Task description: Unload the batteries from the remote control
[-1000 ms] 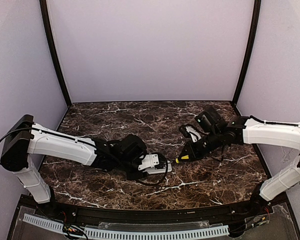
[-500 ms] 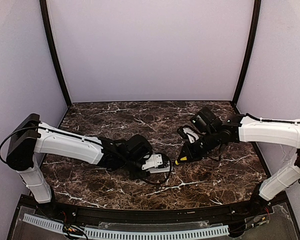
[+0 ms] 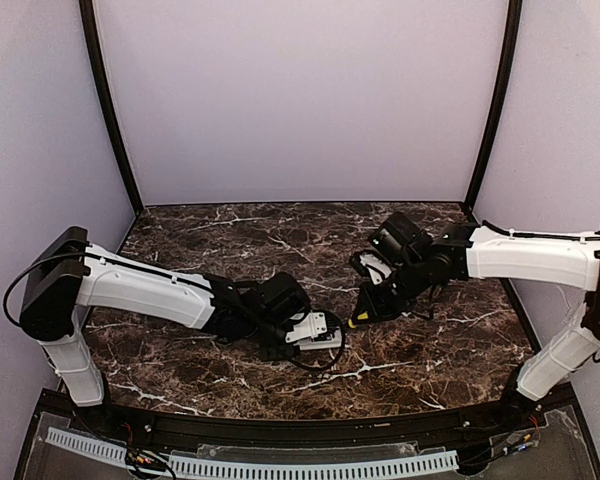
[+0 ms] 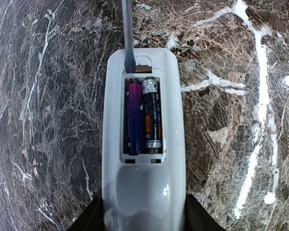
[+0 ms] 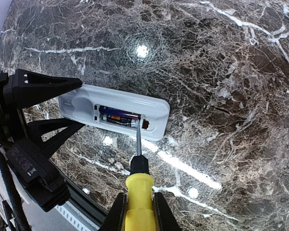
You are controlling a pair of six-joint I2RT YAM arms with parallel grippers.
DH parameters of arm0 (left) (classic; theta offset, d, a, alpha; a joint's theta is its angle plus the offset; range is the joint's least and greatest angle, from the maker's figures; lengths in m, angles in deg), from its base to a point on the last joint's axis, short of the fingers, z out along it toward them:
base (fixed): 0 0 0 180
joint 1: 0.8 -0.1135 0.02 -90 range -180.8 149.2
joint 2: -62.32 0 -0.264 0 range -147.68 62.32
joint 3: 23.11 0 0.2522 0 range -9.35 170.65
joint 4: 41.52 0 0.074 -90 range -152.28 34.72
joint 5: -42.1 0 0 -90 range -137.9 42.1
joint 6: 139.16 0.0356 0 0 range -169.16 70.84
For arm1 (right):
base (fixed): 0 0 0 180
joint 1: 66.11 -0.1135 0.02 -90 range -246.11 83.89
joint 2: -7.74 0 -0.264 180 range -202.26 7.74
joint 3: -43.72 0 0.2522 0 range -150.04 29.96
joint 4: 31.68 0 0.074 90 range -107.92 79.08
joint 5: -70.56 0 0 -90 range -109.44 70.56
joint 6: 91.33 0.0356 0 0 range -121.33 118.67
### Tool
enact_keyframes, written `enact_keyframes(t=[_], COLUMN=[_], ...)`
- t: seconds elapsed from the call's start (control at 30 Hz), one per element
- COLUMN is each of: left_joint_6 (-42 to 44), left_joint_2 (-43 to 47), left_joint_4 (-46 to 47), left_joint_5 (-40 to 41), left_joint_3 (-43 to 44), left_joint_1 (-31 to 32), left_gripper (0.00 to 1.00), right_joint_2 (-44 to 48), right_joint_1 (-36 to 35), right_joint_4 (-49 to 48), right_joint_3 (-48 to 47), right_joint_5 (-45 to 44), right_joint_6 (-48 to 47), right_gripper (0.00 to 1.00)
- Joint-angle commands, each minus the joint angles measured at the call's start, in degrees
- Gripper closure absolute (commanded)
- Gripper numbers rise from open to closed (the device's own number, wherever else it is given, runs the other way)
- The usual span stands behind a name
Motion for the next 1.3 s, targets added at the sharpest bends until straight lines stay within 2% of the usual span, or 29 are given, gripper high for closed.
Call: enact_keyframes(t=[0.0,1.27], left_joint_6=[-1.06,-2.17], left_joint_2=[-0.08,-2.55], left_joint_4=[-2.27,-5.80], left_joint_5=[0.72,1.67], left_joint_3=[1.78,4.17], left_joint_1=[0.33,0.69], left_gripper=[1.00,1.00], right_joint_2=[-1.27,-4.78], right_joint_1=[-1.19,-3.11], right_joint_4=[1.21,1.41], right_joint_3=[-1.93,-6.00], right_joint_5=[-1.80,-3.88], right_joint_6=[0.83,1.80], right_gripper=[1.00,1.00])
